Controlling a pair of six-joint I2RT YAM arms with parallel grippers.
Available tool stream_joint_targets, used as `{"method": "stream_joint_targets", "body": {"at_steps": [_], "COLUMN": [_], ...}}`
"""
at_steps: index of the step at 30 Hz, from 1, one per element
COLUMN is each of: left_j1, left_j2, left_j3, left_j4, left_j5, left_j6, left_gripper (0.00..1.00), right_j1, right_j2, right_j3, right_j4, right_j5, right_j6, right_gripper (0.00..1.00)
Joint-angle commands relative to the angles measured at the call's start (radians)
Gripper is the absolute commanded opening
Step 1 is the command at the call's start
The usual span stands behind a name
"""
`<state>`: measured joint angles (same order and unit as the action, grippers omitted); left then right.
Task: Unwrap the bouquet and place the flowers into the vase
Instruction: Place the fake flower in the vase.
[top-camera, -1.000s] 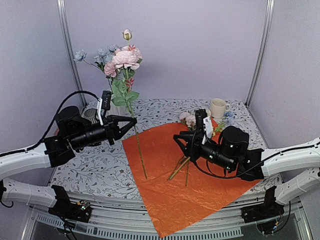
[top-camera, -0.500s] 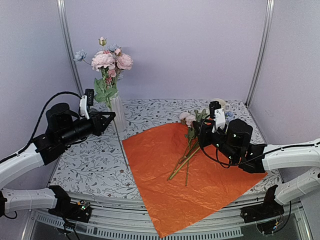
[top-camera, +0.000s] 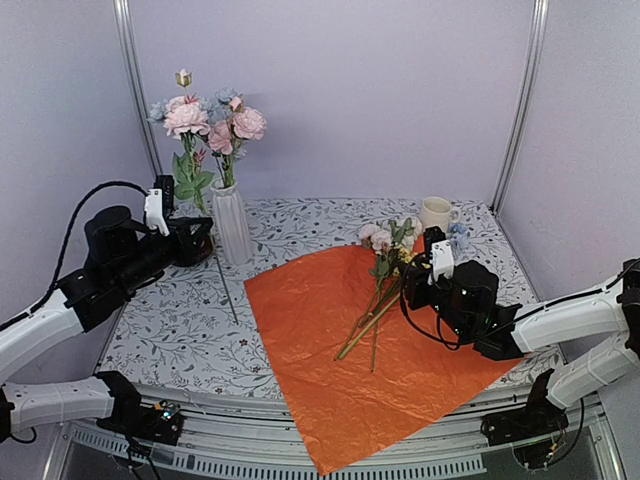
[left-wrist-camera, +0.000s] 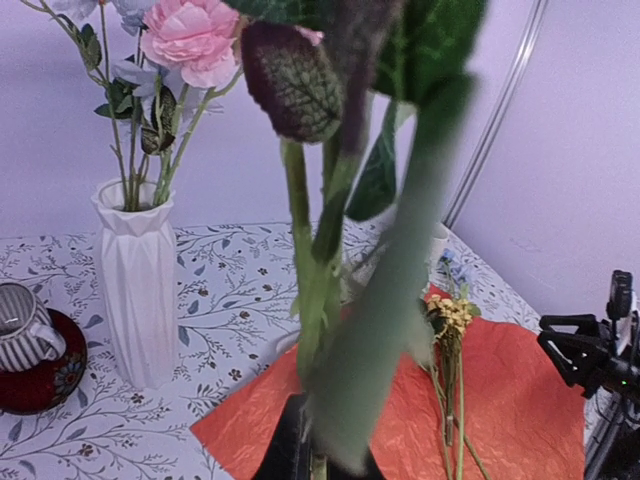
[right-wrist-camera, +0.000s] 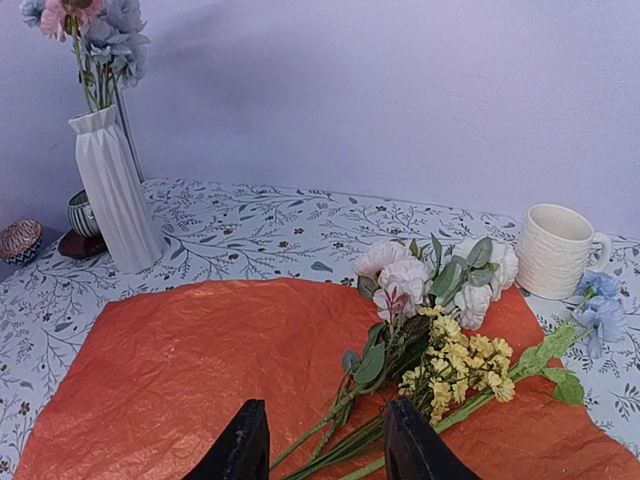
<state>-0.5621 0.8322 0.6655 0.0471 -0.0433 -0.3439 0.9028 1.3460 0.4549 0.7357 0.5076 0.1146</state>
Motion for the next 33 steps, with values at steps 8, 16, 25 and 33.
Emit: {"method": "stream_joint_targets", "body": {"at_steps": [8,16,25,33], "left_j1": [0.071,0.136,0.215,0.242], "left_j2": [0.017,0.039,0.158,0.312], "left_j3": [0.066,0.092,0.185,0.354], "left_j4": [0.118,0.262,0.434,0.515], "left_j5": [-0.171,-0.211,-0.135,-0.171], "left_j6": [0.145,0.216,0.208,0.287], "left_gripper": [0.0,0.0,0.0,0.0], "right_j1": [-0.003,-0.004,-0.003,-0.002], "right_j2": [0.038,0.041,0.06,0.056], "right_j3": [0.016,0.019,0.028,0.03], "right_j4": [0.077,0.074,0.074,0.074], "right_j5": [0.01,-0.001,-0.021,-0.017], "right_j6": [-0.028,-0.038,-0.044,-0.069], "right_gripper": [0.43,0.43,0.43,0.43]}}
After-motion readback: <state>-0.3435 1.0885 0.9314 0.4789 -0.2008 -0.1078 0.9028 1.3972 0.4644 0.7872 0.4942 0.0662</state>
